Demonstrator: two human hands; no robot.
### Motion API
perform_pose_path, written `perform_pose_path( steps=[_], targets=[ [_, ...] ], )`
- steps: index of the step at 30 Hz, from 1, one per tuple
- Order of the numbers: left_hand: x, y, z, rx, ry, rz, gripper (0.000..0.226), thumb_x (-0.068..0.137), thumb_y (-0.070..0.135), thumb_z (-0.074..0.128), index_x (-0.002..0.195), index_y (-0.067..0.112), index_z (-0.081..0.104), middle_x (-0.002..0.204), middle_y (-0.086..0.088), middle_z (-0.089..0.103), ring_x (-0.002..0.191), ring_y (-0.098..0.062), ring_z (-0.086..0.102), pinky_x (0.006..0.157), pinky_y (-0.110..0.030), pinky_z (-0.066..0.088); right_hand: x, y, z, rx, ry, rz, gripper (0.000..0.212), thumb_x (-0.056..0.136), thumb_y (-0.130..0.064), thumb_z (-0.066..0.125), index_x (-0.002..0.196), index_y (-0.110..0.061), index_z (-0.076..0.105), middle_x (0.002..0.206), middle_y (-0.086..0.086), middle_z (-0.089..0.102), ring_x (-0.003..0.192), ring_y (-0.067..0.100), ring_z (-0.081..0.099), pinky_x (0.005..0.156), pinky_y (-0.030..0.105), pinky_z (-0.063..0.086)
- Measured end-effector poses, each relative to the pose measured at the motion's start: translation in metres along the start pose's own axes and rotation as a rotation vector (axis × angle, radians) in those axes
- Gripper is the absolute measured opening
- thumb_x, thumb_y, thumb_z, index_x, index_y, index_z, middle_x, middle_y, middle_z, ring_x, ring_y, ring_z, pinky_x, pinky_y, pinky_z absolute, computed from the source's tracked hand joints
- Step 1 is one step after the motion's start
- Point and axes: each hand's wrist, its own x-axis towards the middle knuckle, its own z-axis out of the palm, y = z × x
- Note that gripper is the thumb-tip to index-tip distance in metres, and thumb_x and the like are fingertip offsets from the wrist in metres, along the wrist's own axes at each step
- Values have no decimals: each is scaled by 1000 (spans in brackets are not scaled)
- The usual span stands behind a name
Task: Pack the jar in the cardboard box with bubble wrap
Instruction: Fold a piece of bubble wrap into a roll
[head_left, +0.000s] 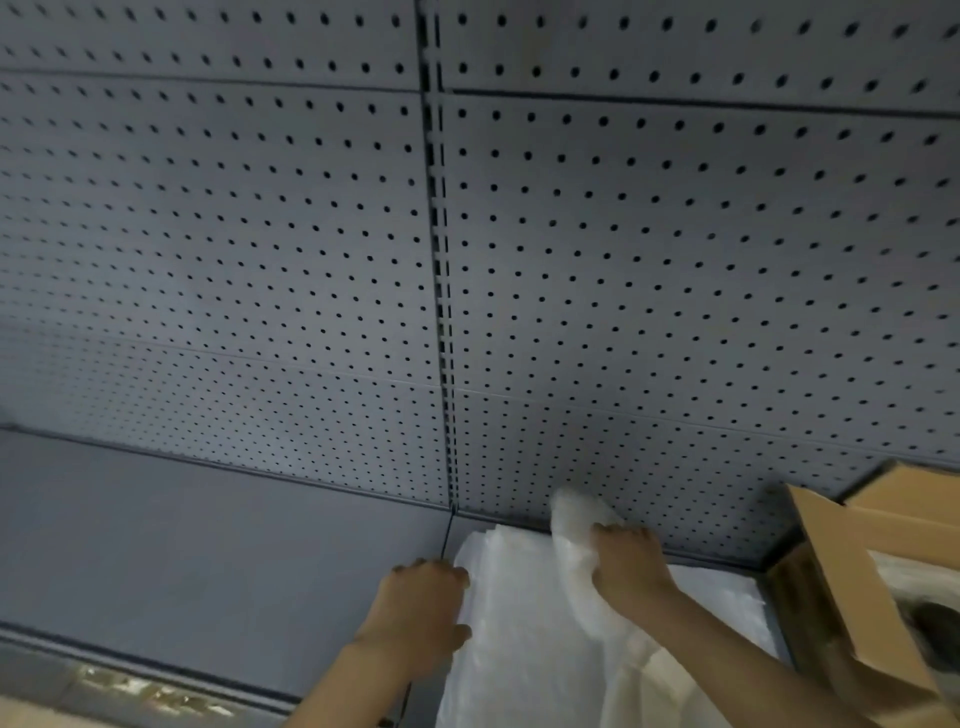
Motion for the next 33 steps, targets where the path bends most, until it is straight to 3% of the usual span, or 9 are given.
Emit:
perform_pose_path(
  steps=[2, 5, 7, 10, 15, 20, 23, 26, 33],
  targets=[
    [0, 1, -9, -73, 65, 17, 63, 89, 44, 57, 144, 24, 36, 141, 1, 45, 126, -20, 46, 106, -34, 39, -9, -1, -18, 163, 84, -81, 8, 88, -17, 49, 91, -19, 42, 97, 3, 64, 93, 21, 61, 80, 29, 42],
    [0, 11, -27, -180, 203, 86, 87, 81, 57, 62, 151, 29, 18, 156, 7, 23, 142, -17, 26, 115, -34, 24, -30, -3, -50, 465, 64, -216, 19, 90, -25, 55, 79, -23, 40, 77, -6, 52, 77, 15, 55, 63, 26, 42],
    [-1, 21, -39, -203, 247, 125, 102, 73, 66, 64, 152, 29, 12, 158, 9, 15, 146, -17, 15, 119, -37, 17, -45, -5, -68, 592, 15, -313, 22, 89, -29, 58, 75, -31, 41, 78, -9, 54, 76, 12, 56, 67, 27, 46],
    [-2, 38, -51, -202, 267, 162, 113, 63, 72, 67, 151, 27, 13, 154, 11, 22, 144, -15, 18, 119, -37, 16, -64, -5, -86, 722, 2, -377, 17, 88, -33, 59, 101, -23, 55, 98, -4, 65, 88, 12, 62, 81, 33, 53],
    [-10, 60, -63, -253, 340, 244, 82, 67, 61, 70, 135, 32, 34, 118, 15, 54, 113, -8, 49, 102, -24, 30, -90, 9, -103, 690, 91, -424, 12, 92, -28, 55, 96, -23, 46, 78, -15, 43, 68, 1, 42, 61, 15, 34],
    [-11, 79, -75, -359, 311, 320, 56, 76, 39, 69, 126, 30, 46, 105, 12, 64, 90, -8, 63, 78, -24, 52, -108, 25, -97, 660, 322, -341, 15, 86, -31, 60, 92, -23, 49, 87, -13, 45, 92, 5, 39, 73, 14, 36],
    [-9, 87, -79, -396, 257, 376, 51, 73, 36, 71, 120, 31, 51, 103, 10, 66, 88, -9, 64, 78, -33, 57, -123, 37, -94, 779, 425, -239, 46, 79, -38, 70, 115, -39, 41, 109, -25, 38, 110, -8, 34, 85, 9, 34],
    [-6, 100, -80, -480, 173, 442, 52, 67, 35, 75, 114, 36, 54, 99, 11, 66, 86, -8, 65, 76, -34, 58, -144, 59, -95, 999, 237, -158, 74, 74, -43, 77, 132, -52, 31, 131, -35, 32, 124, -17, 32, 101, 8, 31],
    [-11, 163, -84, -453, 32, 597, 47, 67, 36, 78, 109, 36, 57, 98, 12, 67, 83, -6, 66, 73, -32, 58, -192, 120, -89, 1121, 99, -109, 54, 71, -21, 83, 114, -32, 52, 113, -5, 63, 100, 14, 64, 90, 30, 52]
  ],
)
